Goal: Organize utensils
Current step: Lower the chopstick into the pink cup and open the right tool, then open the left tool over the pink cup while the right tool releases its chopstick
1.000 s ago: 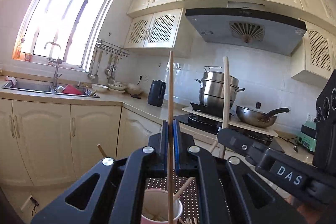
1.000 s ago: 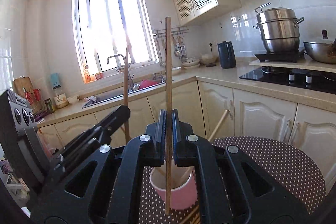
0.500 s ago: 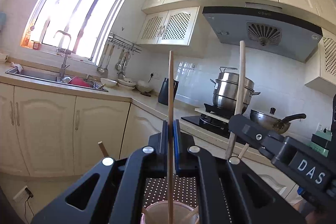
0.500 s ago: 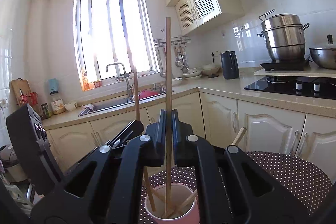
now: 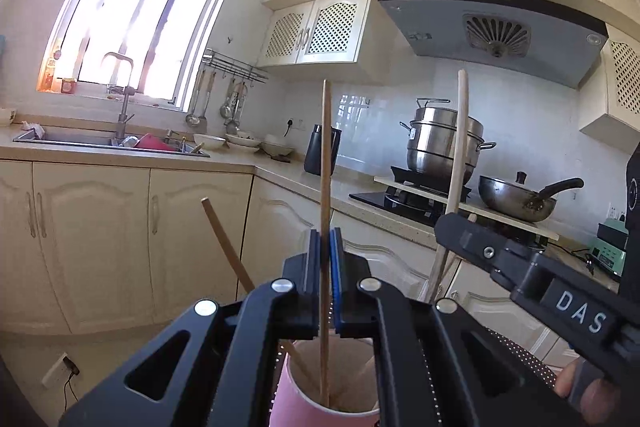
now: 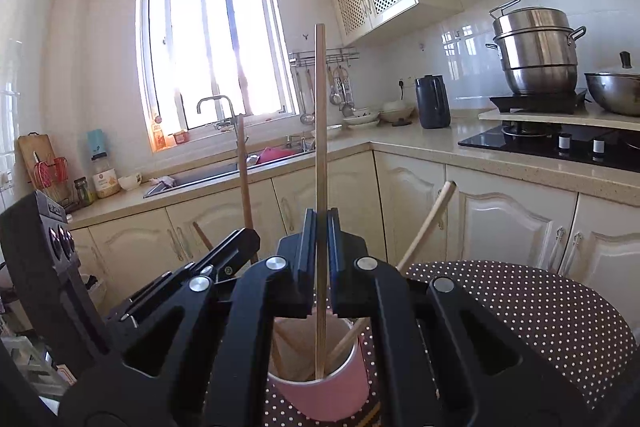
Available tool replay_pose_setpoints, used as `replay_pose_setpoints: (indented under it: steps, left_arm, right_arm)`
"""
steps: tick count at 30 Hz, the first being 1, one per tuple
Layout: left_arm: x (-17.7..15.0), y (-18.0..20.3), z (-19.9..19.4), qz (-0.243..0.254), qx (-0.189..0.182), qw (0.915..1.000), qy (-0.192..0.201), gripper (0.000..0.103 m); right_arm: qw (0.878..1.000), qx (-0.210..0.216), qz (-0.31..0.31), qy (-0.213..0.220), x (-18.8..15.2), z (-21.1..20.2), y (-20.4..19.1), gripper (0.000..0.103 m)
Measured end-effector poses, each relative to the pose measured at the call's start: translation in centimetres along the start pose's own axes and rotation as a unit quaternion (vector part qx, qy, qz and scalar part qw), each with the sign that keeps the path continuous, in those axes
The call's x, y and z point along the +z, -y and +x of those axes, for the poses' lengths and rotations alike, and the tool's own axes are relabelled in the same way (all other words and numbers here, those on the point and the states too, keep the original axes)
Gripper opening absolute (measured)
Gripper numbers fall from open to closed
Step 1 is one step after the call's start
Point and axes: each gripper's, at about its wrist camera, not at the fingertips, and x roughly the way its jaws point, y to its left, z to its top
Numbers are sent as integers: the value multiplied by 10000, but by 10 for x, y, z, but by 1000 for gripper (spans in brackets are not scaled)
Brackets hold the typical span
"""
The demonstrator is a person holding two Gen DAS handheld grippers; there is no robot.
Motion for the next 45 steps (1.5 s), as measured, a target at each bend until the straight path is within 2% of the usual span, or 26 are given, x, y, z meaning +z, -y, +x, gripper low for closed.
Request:
replay_pose_setpoints:
  steps: [13, 21, 22, 24, 28, 30, 39, 42, 45]
  left_arm:
    - [-18, 5, -25, 347, -24, 9987, -380, 5]
    - [-19, 6, -35, 513, 104, 9973, -511, 7]
    - [-19, 6, -36, 522, 113, 9972, -518, 9]
    - [-19, 6, -40, 574, 175, 9969, -507, 26]
    - [-17, 7, -48, 670, 238, 9964, -471, 29]
    - [-16, 7, -52, 675, 280, 9962, -470, 35]
    - [-5, 12, -75, 770, 354, 9958, -340, 51]
    - [-1, 14, -85, 809, 375, 9956, -291, 52]
    - [3, 16, -95, 803, 378, 9957, -265, 53]
  right_arm:
    - [9990, -221, -154, -366, -30, -16, -5, 6]
    - [9976, -356, -70, -595, -44, -15, -5, 6]
    - [9975, -365, -51, -609, -45, -15, -5, 6]
    - [9974, -372, 18, -616, -45, -17, -4, 7]
    - [9974, -392, 48, -609, -42, -22, -7, 7]
    - [9974, -423, 68, -581, -39, -25, -8, 7]
    - [9973, -515, 127, -504, -28, -46, -13, 8]
    - [9975, -533, 123, -447, -25, -56, -15, 10]
    - [9977, -536, 125, -385, -21, -68, -17, 21]
